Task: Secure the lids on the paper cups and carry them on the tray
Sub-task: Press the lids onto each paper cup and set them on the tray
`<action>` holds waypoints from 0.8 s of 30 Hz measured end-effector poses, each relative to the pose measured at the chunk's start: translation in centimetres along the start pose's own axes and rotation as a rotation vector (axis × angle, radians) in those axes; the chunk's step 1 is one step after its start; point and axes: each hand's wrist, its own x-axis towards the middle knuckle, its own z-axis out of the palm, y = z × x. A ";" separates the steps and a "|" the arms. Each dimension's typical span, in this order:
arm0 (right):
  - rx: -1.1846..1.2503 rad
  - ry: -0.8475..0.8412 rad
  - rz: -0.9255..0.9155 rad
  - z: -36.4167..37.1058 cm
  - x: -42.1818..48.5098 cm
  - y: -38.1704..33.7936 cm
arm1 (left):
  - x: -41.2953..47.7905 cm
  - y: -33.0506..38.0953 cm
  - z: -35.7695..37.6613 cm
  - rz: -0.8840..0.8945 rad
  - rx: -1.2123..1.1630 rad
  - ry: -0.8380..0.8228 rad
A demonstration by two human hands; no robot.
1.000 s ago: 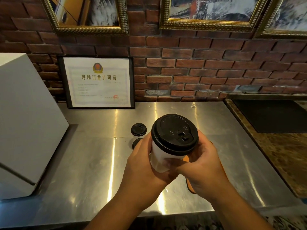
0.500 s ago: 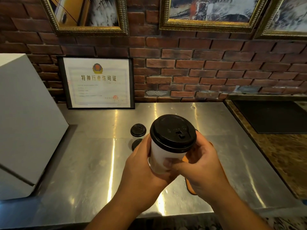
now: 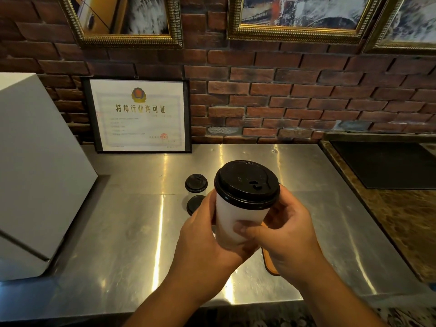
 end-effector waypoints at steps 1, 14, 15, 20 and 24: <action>0.012 0.001 0.003 0.0 0.0 -0.1 | 0.1 0.0 0.0 0.000 -0.003 0.005; -0.016 -0.037 0.030 -0.2 -0.2 -0.6 | -0.2 0.3 0.2 -0.010 -0.022 -0.019; 0.002 -0.037 0.030 -0.1 -0.2 -0.7 | -0.2 0.3 0.1 -0.007 -0.023 -0.024; 0.044 -0.068 0.041 -0.1 -0.2 -1.2 | -0.2 0.5 0.1 -0.023 -0.019 -0.010; 0.051 -0.045 0.031 -0.3 -0.3 -1.3 | -0.5 0.4 0.3 -0.027 0.002 -0.012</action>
